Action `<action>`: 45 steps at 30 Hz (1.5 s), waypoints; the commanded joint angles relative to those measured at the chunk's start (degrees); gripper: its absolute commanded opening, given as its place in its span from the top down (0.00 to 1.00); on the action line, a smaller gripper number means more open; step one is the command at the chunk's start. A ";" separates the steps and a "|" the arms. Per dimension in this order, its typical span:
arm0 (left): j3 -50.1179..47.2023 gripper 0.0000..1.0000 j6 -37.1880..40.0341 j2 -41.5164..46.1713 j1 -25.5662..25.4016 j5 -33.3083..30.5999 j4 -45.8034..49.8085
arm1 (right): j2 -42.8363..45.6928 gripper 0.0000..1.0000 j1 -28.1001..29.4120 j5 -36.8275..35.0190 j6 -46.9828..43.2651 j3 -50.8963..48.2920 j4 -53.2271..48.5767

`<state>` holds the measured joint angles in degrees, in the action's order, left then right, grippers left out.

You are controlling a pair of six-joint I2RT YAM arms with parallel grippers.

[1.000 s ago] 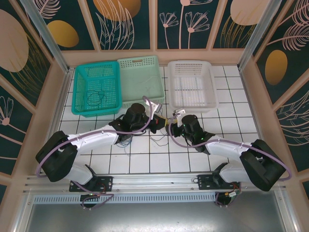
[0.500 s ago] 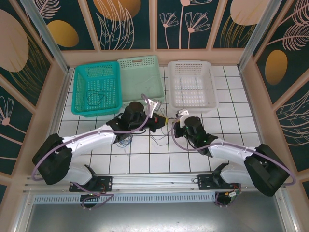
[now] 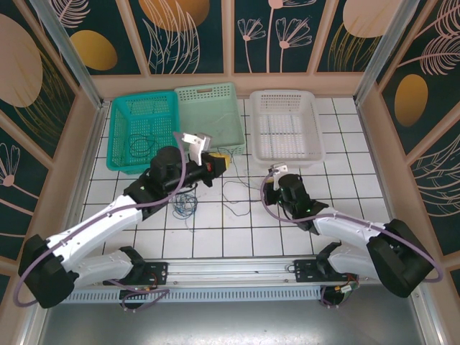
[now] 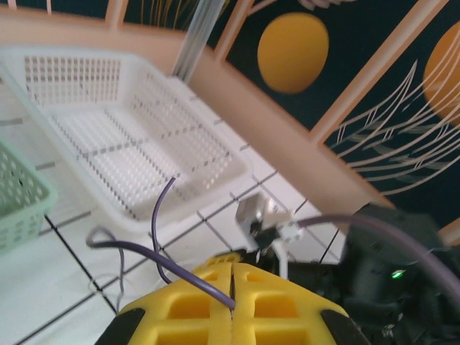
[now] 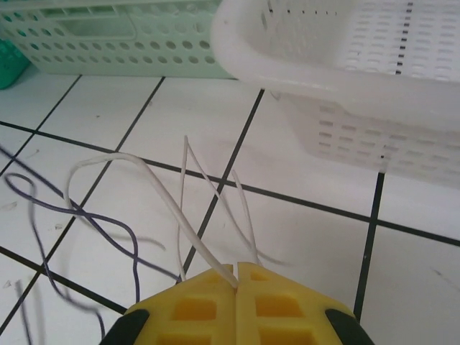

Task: Untangle the cables

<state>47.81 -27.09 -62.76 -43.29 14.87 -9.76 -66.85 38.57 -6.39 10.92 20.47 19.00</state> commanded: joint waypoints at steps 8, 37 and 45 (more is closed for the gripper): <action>4.74 1.00 2.56 5.30 0.54 -1.88 -0.79 | -7.34 1.00 -0.64 -3.67 4.82 3.59 -5.98; 16.35 1.00 14.16 12.26 0.66 -13.17 8.62 | -4.05 1.00 -2.27 -4.95 7.03 2.34 -8.26; 28.07 1.00 24.96 12.99 0.65 -22.96 10.54 | -7.10 1.00 -2.35 -4.89 6.97 3.65 -9.03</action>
<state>71.48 -8.38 -51.20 -43.05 -2.72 1.41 -72.82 36.69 -10.50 16.95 22.44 11.51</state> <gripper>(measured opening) 0.061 0.054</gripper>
